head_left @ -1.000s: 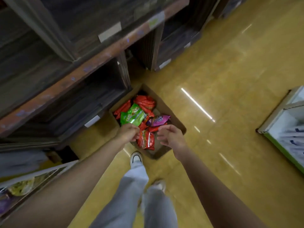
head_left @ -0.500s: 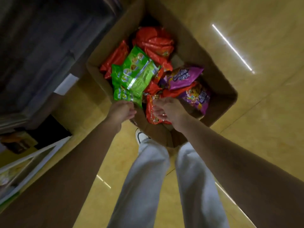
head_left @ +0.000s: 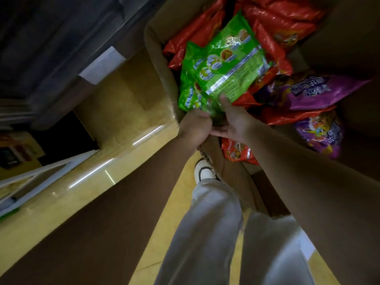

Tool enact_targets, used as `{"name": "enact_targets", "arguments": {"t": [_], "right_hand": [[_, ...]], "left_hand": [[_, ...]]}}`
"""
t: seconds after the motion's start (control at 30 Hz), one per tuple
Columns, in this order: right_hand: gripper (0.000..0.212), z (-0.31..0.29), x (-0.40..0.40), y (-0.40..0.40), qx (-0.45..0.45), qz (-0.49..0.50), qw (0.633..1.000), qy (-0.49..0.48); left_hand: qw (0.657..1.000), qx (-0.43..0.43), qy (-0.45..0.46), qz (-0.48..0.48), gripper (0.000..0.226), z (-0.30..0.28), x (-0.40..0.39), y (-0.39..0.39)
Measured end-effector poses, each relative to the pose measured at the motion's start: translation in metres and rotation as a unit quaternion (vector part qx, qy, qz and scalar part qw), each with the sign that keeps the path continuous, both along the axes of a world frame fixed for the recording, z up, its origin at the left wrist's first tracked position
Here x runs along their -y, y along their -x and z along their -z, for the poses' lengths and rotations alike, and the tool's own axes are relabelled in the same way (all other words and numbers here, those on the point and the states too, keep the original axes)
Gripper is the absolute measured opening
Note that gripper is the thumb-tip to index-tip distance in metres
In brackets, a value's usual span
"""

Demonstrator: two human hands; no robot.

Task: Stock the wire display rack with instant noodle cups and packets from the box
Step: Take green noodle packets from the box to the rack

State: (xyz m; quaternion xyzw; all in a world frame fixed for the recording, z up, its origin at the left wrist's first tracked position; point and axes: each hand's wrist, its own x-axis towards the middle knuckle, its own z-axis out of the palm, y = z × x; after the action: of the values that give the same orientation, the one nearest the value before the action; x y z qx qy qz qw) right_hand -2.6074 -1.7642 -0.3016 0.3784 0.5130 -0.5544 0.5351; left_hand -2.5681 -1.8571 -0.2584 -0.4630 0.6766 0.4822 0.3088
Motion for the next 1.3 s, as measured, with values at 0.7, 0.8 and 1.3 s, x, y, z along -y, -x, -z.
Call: {"name": "enact_targets", "arguments": {"t": [0.7,0.8,1.3], "right_hand": [[0.029,-0.387,-0.108,0.060,-0.198,-0.194,0.952,-0.129],[0.022,-0.464,-0.107,0.062,-0.206,-0.222,0.944,-0.133],[0.032,-0.818,-0.054,0.052,-0.411,-0.380,0.817,0.136]], "left_hand": [[0.987,-0.106,0.111,0.038,0.021,-0.360,-0.049,0.050],[0.958,-0.137,0.210,0.139,0.059,-0.441,-0.060,0.047],[0.827,-0.266,0.405,0.285,0.074,-0.764,-0.031,-0.005]]}}
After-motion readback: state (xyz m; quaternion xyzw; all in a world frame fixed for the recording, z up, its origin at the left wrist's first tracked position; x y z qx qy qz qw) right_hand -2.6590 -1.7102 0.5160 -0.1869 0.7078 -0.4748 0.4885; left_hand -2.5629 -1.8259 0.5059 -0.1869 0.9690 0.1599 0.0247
